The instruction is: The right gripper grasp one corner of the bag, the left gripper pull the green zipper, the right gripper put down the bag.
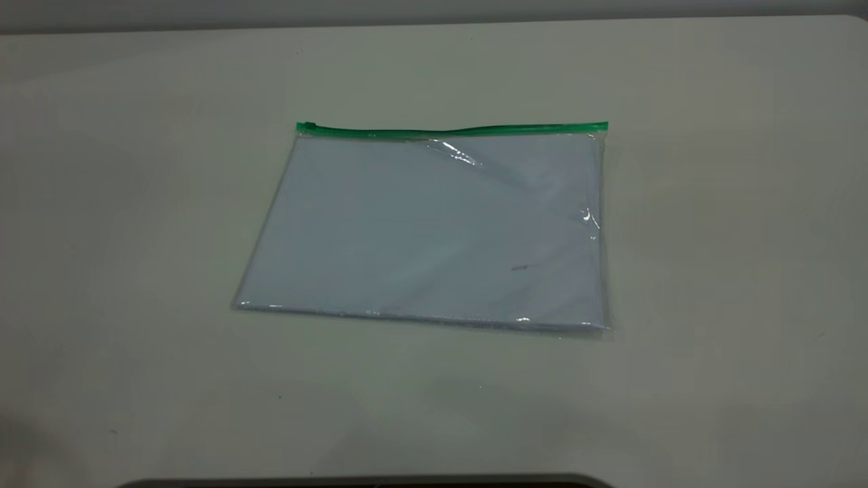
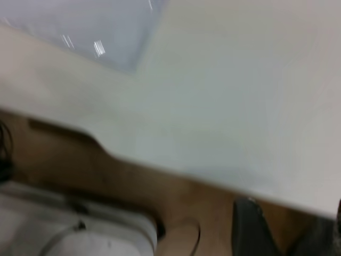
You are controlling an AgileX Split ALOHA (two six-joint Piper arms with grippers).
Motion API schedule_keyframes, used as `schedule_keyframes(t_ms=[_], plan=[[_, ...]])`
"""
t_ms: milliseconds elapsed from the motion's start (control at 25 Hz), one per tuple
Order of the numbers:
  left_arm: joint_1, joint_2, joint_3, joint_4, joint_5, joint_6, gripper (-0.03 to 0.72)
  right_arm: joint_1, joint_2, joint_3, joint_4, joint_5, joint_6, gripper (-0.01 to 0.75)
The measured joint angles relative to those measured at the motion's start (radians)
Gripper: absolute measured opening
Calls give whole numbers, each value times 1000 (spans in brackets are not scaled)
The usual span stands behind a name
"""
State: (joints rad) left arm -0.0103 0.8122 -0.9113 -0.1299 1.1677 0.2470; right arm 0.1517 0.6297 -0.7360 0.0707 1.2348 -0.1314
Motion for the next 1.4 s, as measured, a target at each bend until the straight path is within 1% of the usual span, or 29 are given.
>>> schedule_keyframes(t_ms=[80,200,280,360,480,600,680,760,840,1160,1400], plan=[[0,-52,124,0,0,-2,498,0,-54,100,-10,0,7,412],[0,-130,272,1,-1,-3,498,0,-132,207,-13,-25,11,412],[0,-184,347,1,-5,-4,498,0,-175,219,-15,-79,15,412],[0,-232,404,1,-16,-7,498,0,-204,225,-14,-164,16,412],[0,-307,420,0,-38,-17,498,0,-212,235,-7,-234,25,412],[0,-372,420,0,-41,-26,498,0,-212,235,4,-243,27,412],[0,-413,420,0,-44,-26,498,0,-213,235,20,-227,27,412],[0,-461,420,0,-44,-26,498,0,-213,239,24,-169,33,412],[0,-505,420,0,-44,-26,498,0,-216,257,24,-139,40,412],[0,-644,420,0,-40,-27,498,0,-225,263,23,-134,50,412],[0,-683,420,0,-36,-28,498,0,-225,263,24,-134,52,412]])
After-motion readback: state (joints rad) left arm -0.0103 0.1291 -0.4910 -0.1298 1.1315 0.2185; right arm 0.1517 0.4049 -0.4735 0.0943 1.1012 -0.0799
